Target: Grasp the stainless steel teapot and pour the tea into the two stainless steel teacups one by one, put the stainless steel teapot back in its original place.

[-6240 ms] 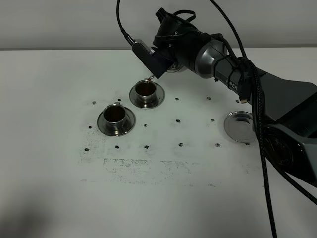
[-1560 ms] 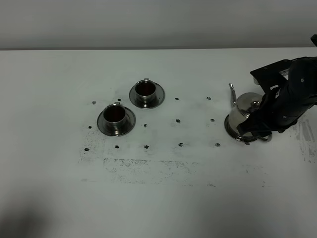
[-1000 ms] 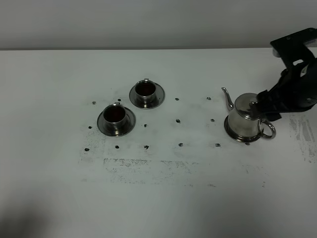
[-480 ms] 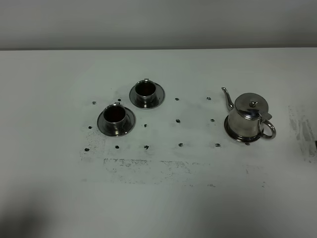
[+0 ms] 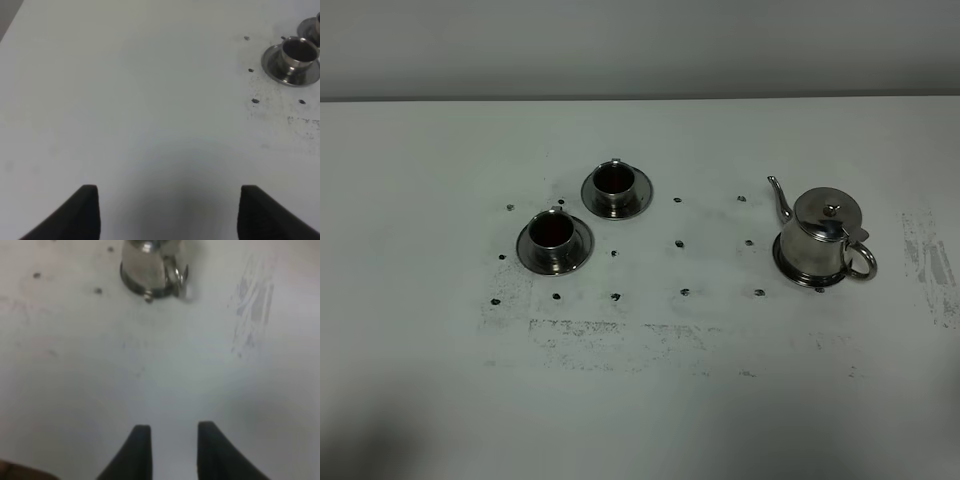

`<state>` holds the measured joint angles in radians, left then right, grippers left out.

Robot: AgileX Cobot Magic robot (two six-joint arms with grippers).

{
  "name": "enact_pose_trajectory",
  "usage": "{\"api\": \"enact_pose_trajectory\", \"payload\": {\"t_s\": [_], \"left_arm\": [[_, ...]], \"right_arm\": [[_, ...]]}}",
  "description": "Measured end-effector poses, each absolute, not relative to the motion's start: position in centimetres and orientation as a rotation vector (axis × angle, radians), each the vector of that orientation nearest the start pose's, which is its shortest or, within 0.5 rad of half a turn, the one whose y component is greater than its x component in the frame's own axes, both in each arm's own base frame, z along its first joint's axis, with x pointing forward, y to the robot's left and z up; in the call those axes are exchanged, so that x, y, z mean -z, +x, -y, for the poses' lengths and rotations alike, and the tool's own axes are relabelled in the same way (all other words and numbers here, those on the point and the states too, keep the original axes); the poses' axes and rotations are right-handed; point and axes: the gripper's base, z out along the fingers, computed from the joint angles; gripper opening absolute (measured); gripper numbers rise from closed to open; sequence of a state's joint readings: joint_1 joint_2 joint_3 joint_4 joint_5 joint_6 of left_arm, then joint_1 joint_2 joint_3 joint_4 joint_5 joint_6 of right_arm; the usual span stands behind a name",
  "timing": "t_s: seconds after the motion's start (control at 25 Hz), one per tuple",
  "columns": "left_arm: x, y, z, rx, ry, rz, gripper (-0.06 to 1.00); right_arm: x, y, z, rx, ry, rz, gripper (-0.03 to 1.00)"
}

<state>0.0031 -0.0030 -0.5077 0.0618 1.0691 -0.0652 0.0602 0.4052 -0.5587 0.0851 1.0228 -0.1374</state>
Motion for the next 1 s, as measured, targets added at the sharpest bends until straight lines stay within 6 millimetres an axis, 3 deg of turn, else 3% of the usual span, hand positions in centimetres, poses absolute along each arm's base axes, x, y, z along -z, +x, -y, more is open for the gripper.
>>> {"api": "enact_pose_trajectory", "payload": {"t_s": [0.36, 0.56, 1.0], "left_arm": [[-27.9, -0.7, -0.5, -0.035, -0.073, -2.039, 0.56], [-27.9, -0.7, -0.5, -0.035, -0.073, -2.039, 0.56], [-27.9, -0.7, -0.5, -0.035, -0.073, -2.039, 0.56]], "right_arm": [[-29.2, 2.7, -0.8, -0.061, -0.210, -2.177, 0.18], [-28.1, 1.1, -0.7, -0.061, -0.216, -2.183, 0.18], [-28.0, -1.1, -0.1, -0.037, -0.116, -2.063, 0.18]]}}
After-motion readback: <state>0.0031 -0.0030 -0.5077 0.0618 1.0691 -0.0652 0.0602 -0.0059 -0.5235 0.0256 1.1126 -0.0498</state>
